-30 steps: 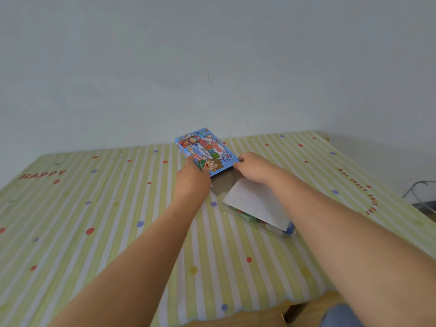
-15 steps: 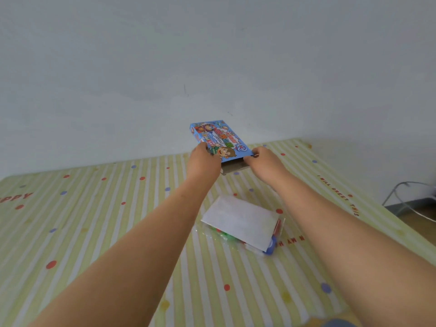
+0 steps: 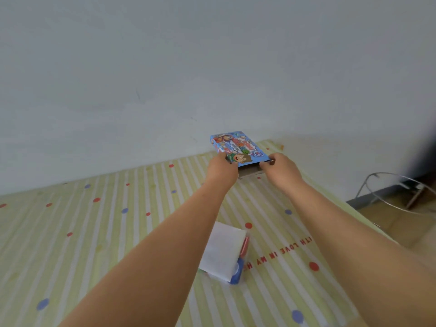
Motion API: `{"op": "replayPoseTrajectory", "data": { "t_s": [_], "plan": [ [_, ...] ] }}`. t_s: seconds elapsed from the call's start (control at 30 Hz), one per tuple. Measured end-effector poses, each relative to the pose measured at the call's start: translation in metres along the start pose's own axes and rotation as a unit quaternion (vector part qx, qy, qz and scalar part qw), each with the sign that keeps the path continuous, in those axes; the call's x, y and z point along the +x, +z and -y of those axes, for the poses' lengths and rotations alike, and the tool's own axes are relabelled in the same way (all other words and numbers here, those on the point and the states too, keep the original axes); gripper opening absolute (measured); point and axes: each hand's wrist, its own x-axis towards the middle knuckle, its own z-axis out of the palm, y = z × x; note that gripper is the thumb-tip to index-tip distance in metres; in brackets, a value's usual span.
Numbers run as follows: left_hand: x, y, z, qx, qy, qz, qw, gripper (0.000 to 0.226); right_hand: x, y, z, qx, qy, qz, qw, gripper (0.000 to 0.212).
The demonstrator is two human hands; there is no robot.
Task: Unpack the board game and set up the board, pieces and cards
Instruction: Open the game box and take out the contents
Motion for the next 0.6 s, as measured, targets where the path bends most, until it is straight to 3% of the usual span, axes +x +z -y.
{"op": "replayPoseTrajectory", "data": {
  "t_s": [0.13, 0.37, 0.6],
  "plan": [
    [0.006, 0.022, -0.006, 0.028, 0.005, 0.044, 0.999, 0.036, 0.012, -0.004, -0.019, -0.013, 0.022, -0.017, 1.000, 0.025],
    [0.014, 0.040, -0.007, 0.025, -0.022, 0.149, 0.988, 0.050, 0.023, -0.007, -0.043, -0.025, 0.029, -0.010, 0.999, 0.011],
    [0.015, 0.030, -0.002, 0.013, -0.002, 0.101, 0.995, 0.061, 0.021, -0.005, -0.038, -0.030, 0.036, -0.016, 0.999, 0.048]
  ]
}}
